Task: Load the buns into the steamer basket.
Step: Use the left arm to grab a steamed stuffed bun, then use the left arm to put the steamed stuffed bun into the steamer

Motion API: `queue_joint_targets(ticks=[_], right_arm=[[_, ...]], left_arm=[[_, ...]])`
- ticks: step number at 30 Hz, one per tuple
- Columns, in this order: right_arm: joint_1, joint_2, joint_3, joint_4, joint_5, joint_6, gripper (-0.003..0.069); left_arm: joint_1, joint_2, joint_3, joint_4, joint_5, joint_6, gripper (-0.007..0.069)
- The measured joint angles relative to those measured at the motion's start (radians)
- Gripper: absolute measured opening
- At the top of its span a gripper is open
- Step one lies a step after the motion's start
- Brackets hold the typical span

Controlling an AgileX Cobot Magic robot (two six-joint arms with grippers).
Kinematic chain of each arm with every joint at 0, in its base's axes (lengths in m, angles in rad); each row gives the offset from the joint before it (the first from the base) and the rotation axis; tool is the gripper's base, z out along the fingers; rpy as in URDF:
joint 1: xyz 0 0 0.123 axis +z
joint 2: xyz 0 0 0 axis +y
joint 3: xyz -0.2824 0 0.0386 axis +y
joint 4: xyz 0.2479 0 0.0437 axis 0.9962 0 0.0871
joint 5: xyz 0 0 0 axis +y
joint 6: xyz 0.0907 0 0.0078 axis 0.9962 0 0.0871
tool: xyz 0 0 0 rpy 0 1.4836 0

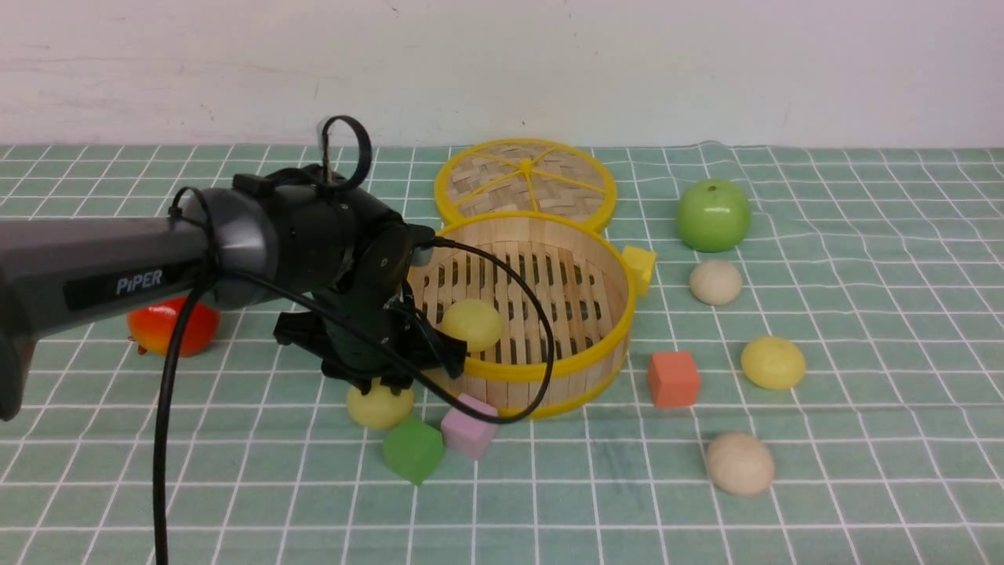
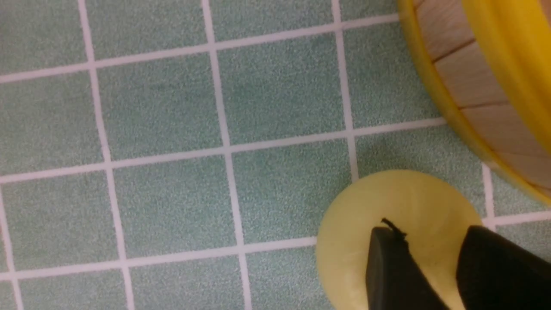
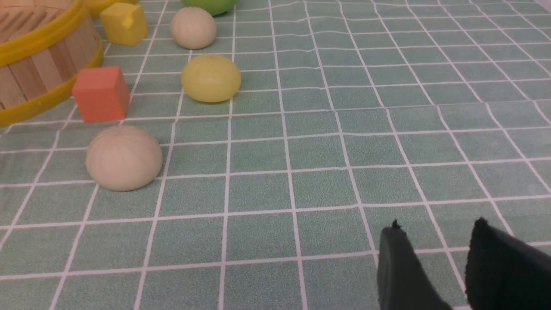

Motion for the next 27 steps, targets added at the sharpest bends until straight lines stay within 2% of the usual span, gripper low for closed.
queue_joint_targets(ticks=[3,5,6,7,9,18,22,23,27], right_arm=[[0.0,0.0,0.0,0.0,0.0,0.0,0.024],[0.0,0.0,0.0,0.0,0.0,0.0,0.024],[0.0,0.0,0.0,0.0,0.0,0.0,0.024],[0.0,0.0,0.0,0.0,0.0,0.0,0.024],[0.0,0.0,0.0,0.0,0.0,0.0,0.024],[0.0,0.0,0.0,0.0,0.0,0.0,0.024],[0.0,0.0,0.0,0.0,0.0,0.0,0.024],[0.0,0.0,0.0,0.0,0.0,0.0,0.024],[0.0,0.0,0.0,0.0,0.0,0.0,0.024]], left_arm=[[0.0,0.0,0.0,0.0,-0.001,0.0,0.0167],[0.0,0.0,0.0,-0.001,-0.001,0.0,0.0084],[0.0,0.0,0.0,-0.001,-0.001,0.0,0.0076],[0.0,0.0,0.0,-0.002,-0.001,0.0,0.0024],[0.0,0.0,0.0,-0.002,0.01,0.0,-0.0013],[0.0,-0.103,-0.043,-0.036,0.082,0.011,-0.0013],[0.0,-0.153,-0.105,-0.11,0.087,0.059,-0.0013],[-0.004,-0.16,-0.153,-0.167,0.089,0.107,-0.0013],[-0.038,-0.126,-0.247,-0.279,0.081,0.175,-0.0013]])
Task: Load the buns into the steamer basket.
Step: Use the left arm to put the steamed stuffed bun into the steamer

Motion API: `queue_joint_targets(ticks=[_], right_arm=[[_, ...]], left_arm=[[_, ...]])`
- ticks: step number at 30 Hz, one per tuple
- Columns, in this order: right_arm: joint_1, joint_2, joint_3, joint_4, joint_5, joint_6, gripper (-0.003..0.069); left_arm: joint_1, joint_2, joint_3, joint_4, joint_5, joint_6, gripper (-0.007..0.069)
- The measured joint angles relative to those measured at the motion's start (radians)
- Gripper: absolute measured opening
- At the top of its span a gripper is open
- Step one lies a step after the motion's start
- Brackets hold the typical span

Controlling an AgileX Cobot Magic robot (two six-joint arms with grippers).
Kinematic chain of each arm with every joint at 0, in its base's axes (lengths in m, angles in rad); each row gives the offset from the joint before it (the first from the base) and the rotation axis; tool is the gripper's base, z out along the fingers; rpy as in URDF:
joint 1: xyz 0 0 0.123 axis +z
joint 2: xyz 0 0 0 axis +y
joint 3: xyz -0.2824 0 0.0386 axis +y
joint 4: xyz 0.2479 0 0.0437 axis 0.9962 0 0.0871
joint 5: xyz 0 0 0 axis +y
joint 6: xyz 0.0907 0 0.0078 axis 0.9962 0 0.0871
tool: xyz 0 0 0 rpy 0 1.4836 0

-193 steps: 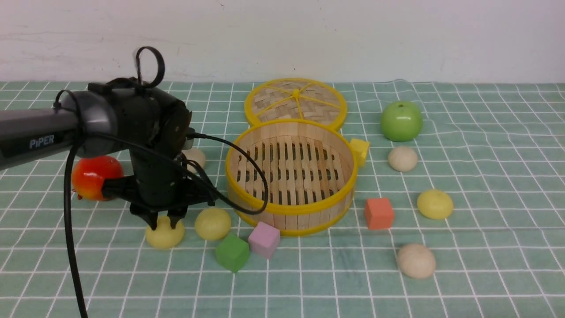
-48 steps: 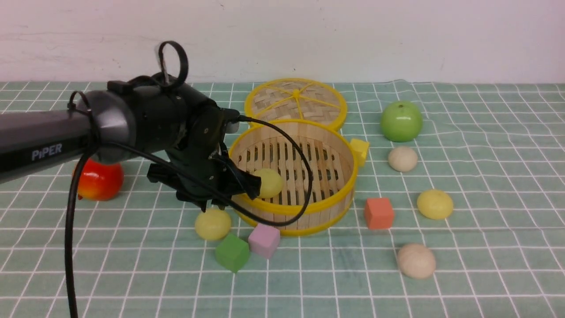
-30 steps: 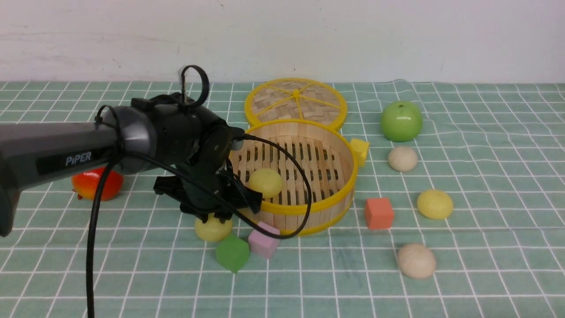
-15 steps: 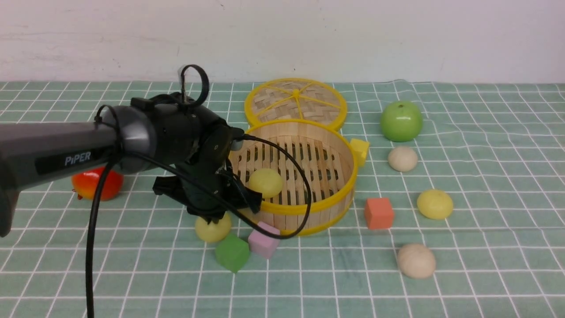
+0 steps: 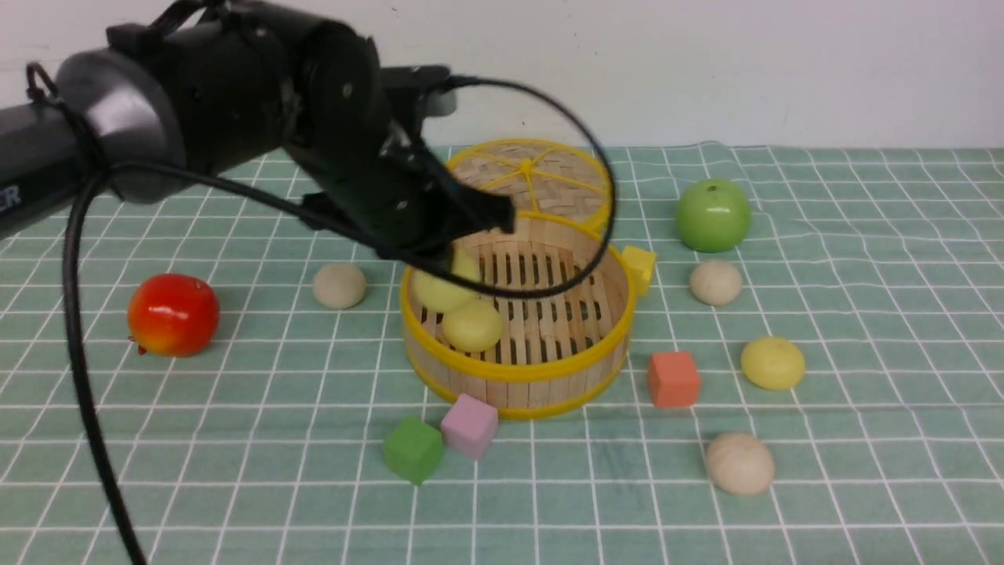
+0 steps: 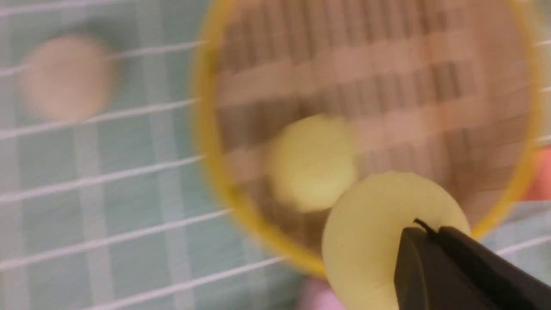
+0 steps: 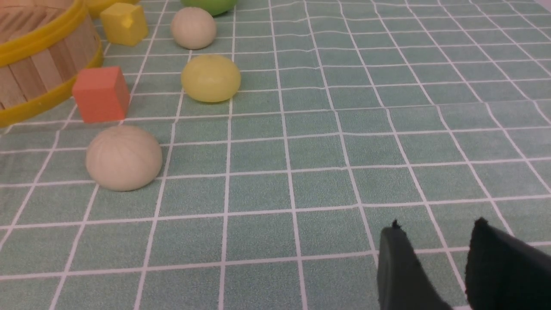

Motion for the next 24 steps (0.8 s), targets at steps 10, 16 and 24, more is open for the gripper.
queue_joint_targets(ticks=[10,16,24], right_arm=[[0.0,0.0,0.0,0.0,0.0,0.0,0.024],[0.0,0.0,0.0,0.0,0.0,0.0,0.024],[0.0,0.0,0.0,0.0,0.0,0.0,0.024]], left_arm=[[-0.058,0.234,-0.169,-0.003,0.0,0.004,-0.0013],[-0.058,0.289,-0.182,0.003,-0.007,-0.026,-0.001],[-0.058,0.318,-0.185,0.003,-0.015,-0.044,0.0029]])
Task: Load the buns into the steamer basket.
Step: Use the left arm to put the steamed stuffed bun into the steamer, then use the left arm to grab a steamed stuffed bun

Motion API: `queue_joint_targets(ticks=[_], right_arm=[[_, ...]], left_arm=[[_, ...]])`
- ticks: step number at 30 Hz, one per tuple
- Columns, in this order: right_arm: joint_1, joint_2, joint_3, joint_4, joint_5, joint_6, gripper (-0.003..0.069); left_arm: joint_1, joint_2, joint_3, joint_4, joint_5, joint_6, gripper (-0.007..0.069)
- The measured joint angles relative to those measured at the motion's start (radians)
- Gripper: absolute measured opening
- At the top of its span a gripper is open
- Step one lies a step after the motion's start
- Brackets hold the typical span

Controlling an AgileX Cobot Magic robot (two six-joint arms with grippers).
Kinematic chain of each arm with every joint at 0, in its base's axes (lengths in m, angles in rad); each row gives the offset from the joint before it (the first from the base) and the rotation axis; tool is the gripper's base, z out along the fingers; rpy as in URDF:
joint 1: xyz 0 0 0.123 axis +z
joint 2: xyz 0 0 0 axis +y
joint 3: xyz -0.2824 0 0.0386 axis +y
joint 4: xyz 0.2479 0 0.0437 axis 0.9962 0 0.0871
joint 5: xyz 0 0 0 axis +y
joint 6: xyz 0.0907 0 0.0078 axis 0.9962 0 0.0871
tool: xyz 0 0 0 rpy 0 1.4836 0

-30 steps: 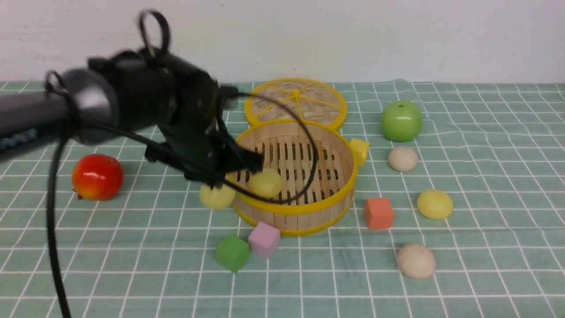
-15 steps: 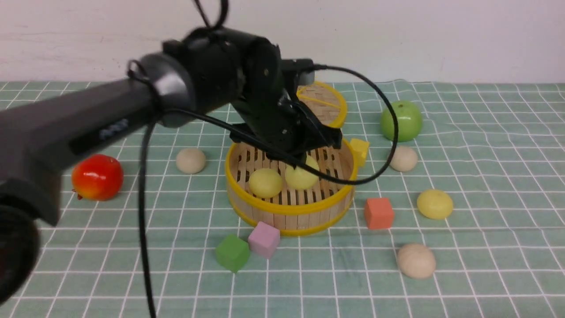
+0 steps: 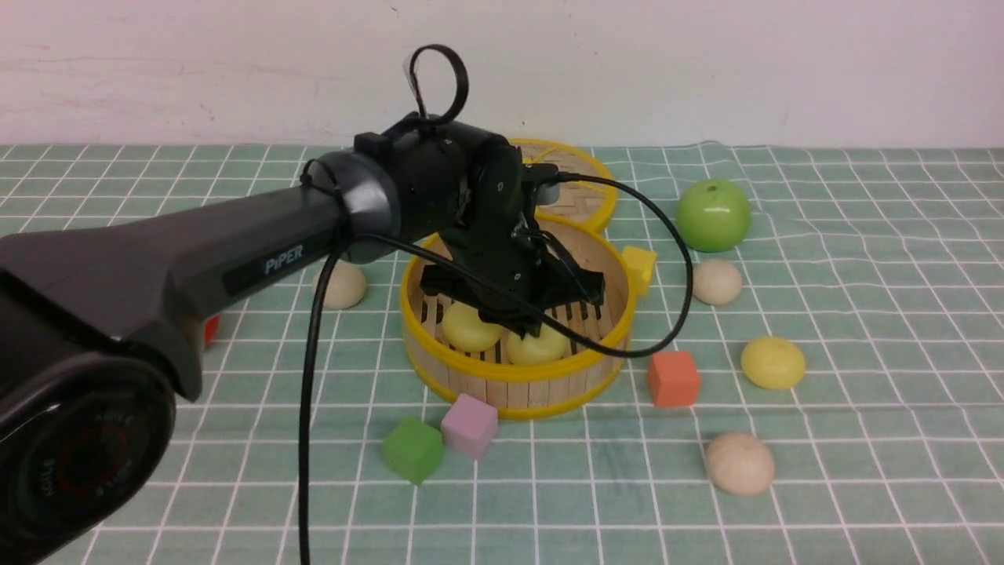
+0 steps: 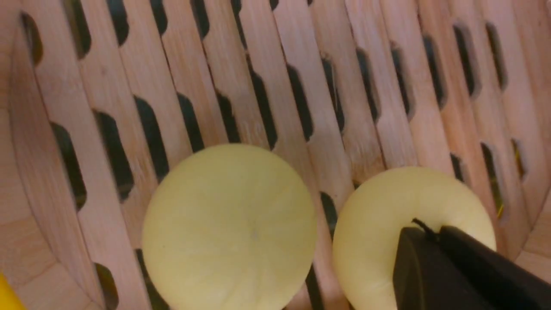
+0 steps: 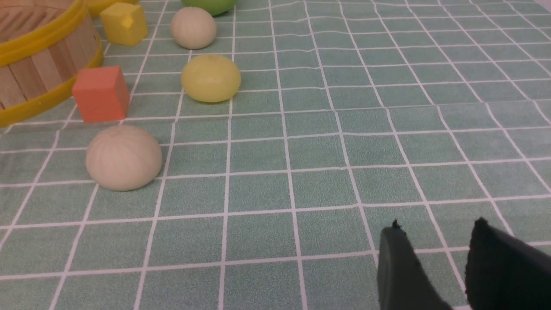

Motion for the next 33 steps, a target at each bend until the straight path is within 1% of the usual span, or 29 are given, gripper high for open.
queue_joint_targets(ticks=[1,2,5,6,7,8,9,11,13,17,20,22,24,25,29,32,33], right_arm=[[0.0,0.0,0.0,0.0,0.0,0.0,0.024],[0.0,0.0,0.0,0.0,0.0,0.0,0.024],[0.0,0.0,0.0,0.0,0.0,0.0,0.024],[0.0,0.0,0.0,0.0,0.0,0.0,0.024],[0.0,0.0,0.0,0.0,0.0,0.0,0.024],[0.0,0.0,0.0,0.0,0.0,0.0,0.024],[0.0,0.0,0.0,0.0,0.0,0.0,0.024],[0.0,0.0,0.0,0.0,0.0,0.0,0.024],[0.0,0.0,0.0,0.0,0.0,0.0,0.024],[0.0,0.0,0.0,0.0,0.0,0.0,0.024],[0.0,0.0,0.0,0.0,0.0,0.0,0.024],[0.0,0.0,0.0,0.0,0.0,0.0,0.024],[0.0,0.0,0.0,0.0,0.0,0.0,0.024],[0.0,0.0,0.0,0.0,0.0,0.0,0.024],[0.0,0.0,0.0,0.0,0.0,0.0,0.024],[0.0,0.0,0.0,0.0,0.0,0.0,0.024],[0.0,0.0,0.0,0.0,0.0,0.0,0.024]], left_arm=[[0.0,0.0,0.0,0.0,0.001,0.0,0.0054],[0.0,0.0,0.0,0.0,0.001,0.0,0.0054],[0.0,-0.003,-0.002,0.0,0.018,0.0,0.0158],[0.0,-0.009,-0.002,0.0,0.032,0.0,0.022],[0.0,-0.01,-0.002,0.0,0.034,0.0,0.022],[0.0,-0.017,-0.002,0.0,0.039,0.0,0.0251],[0.0,-0.03,-0.002,0.006,0.055,0.0,0.03],[0.0,-0.054,-0.002,0.019,0.068,0.0,0.0349],[0.0,-0.082,-0.009,0.057,0.083,0.0,0.0377],[0.025,-0.156,-0.037,0.135,0.15,-0.002,0.0388],[0.05,-0.183,-0.041,0.149,0.192,-0.011,0.0384],[0.103,-0.21,-0.042,0.159,0.265,-0.027,0.0365],[0.121,-0.218,-0.042,0.16,0.286,-0.03,0.0355],[0.147,-0.224,-0.042,0.16,0.299,-0.031,0.0335],[0.219,-0.224,-0.043,0.15,0.306,-0.035,0.0281],[0.255,-0.207,-0.043,0.148,0.272,-0.034,0.0258],[0.278,-0.183,-0.043,0.148,0.228,-0.029,0.0248]])
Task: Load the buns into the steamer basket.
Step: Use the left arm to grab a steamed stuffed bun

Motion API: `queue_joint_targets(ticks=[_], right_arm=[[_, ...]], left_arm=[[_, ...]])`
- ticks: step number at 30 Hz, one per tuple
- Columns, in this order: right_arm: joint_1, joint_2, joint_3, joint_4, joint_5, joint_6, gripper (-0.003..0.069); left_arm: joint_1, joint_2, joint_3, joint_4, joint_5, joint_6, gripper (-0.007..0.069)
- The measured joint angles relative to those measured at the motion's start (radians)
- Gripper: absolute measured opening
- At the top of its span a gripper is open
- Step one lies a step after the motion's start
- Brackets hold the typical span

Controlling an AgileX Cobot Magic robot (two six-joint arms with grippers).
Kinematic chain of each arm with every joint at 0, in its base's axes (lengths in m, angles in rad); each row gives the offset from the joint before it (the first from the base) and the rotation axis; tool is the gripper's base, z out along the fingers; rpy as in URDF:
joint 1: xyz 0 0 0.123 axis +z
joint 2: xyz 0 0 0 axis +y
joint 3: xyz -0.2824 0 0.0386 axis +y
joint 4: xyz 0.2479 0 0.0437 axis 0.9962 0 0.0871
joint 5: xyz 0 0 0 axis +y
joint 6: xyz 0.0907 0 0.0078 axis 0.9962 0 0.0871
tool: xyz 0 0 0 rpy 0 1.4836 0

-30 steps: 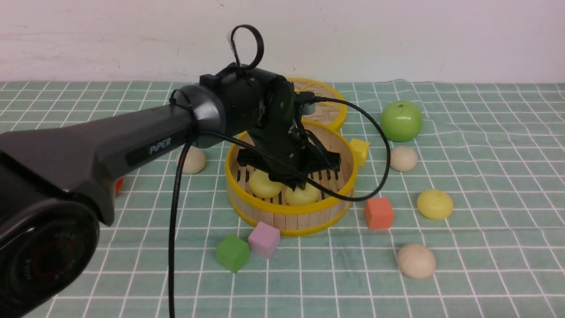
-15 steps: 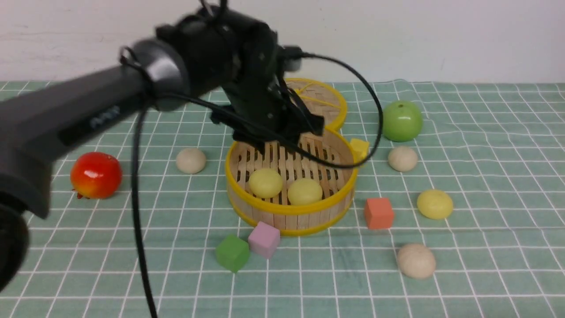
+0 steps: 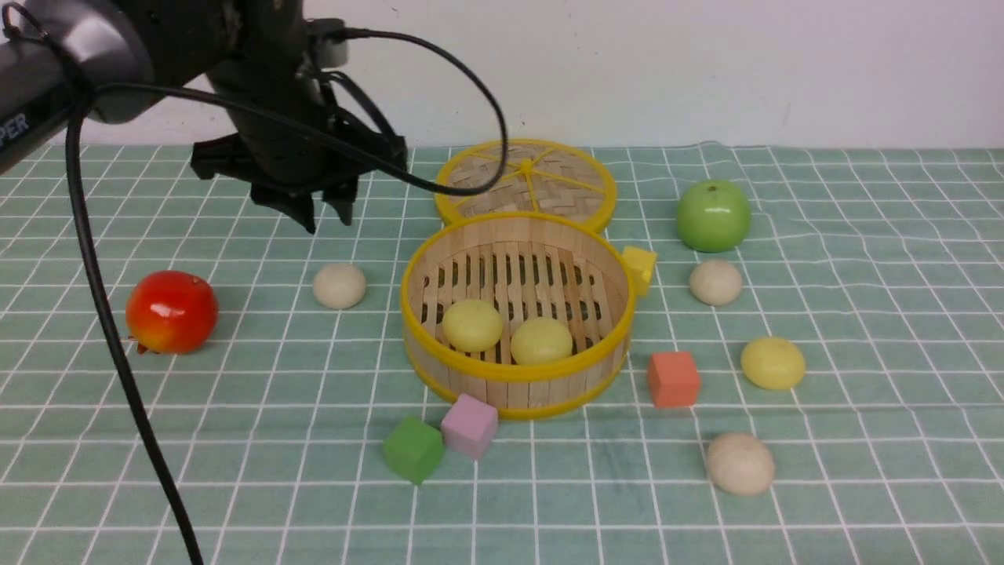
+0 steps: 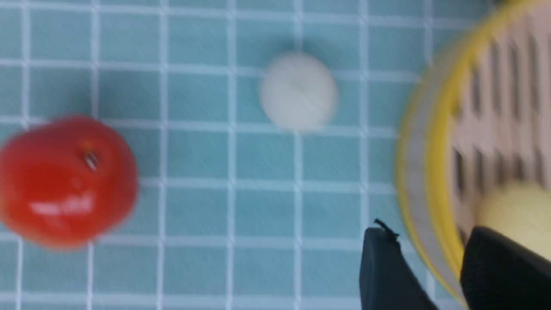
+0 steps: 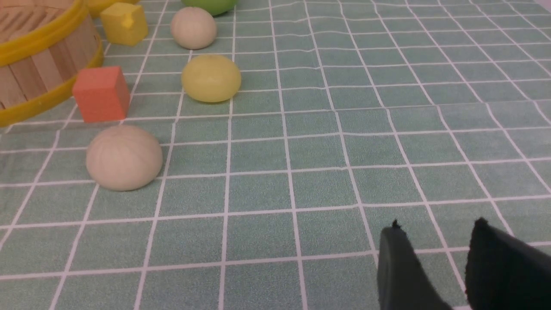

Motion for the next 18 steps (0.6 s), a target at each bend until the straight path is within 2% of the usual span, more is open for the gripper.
queue_joint_targets(ticks=[4,18], right_arm=[[0.0,0.0,0.0,0.0,0.0,0.0,0.024],[0.0,0.0,0.0,0.0,0.0,0.0,0.024]], left_arm=[[0.022,0.058,0.0,0.0,-0.075,0.021,0.0246],[0.022,0.131,0.0,-0.001,-0.146,0.027,0.0245]])
